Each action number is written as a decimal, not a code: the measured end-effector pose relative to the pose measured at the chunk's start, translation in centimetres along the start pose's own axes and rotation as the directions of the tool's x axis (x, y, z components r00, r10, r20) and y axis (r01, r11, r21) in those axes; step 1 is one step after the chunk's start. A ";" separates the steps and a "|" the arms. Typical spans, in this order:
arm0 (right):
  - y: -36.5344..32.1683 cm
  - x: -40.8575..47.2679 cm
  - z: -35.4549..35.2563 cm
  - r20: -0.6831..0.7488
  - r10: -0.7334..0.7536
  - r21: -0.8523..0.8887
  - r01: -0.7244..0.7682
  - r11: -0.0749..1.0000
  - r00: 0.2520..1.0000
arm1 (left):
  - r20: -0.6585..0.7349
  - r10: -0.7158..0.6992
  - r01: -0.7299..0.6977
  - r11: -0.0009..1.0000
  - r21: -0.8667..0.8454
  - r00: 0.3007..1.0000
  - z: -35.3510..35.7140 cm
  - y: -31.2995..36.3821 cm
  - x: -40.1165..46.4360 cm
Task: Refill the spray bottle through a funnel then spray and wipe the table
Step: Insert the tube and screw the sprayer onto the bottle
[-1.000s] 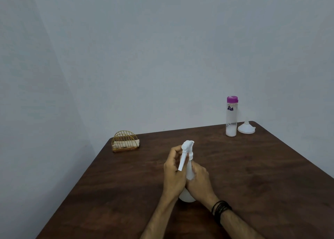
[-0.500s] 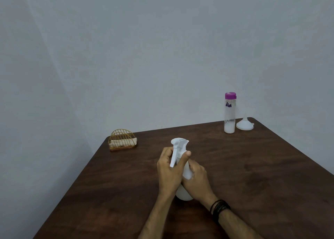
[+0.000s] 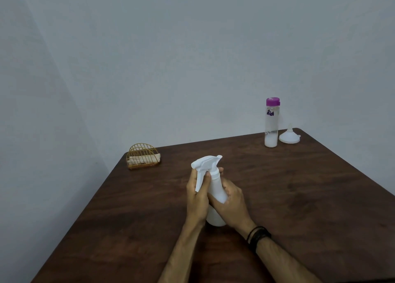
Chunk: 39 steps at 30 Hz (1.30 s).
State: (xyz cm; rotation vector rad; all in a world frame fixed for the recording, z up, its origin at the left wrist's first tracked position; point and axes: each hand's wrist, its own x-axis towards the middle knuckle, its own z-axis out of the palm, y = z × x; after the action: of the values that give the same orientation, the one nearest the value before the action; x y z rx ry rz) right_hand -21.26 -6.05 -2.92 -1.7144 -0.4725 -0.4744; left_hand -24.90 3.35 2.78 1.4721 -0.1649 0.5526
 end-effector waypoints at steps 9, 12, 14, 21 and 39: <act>-0.4 -0.1 0.0 -0.016 -0.013 0.020 0.013 1.000 1.000 | 0.017 -0.021 0.021 1.000 0.019 1.000 0.6 0.1 0.0; -0.1 0.0 0.0 0.000 -0.002 0.039 0.002 0.999 1.000 | 0.003 -0.003 0.002 1.000 0.017 1.000 0.7 0.3 -0.3; 0.2 0.1 0.1 0.007 -0.006 0.043 0.006 0.999 1.000 | -0.010 0.017 -0.017 1.000 0.008 1.000 0.7 0.2 -0.4; 0.3 -0.1 0.1 -0.016 0.017 0.017 -0.017 1.000 1.000 | -0.019 -0.001 0.002 0.998 0.058 1.000 0.6 0.1 -0.1; -0.3 0.0 -0.1 0.021 0.009 0.070 -0.010 0.998 1.000 | 0.023 -0.064 0.064 0.998 0.011 0.998 0.5 -0.3 -0.2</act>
State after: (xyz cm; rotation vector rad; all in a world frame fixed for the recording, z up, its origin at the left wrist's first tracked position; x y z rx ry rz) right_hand -21.42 -6.13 -2.70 -1.6550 -0.4899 -0.4290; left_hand -24.82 2.83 2.50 1.4893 -0.1333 0.4849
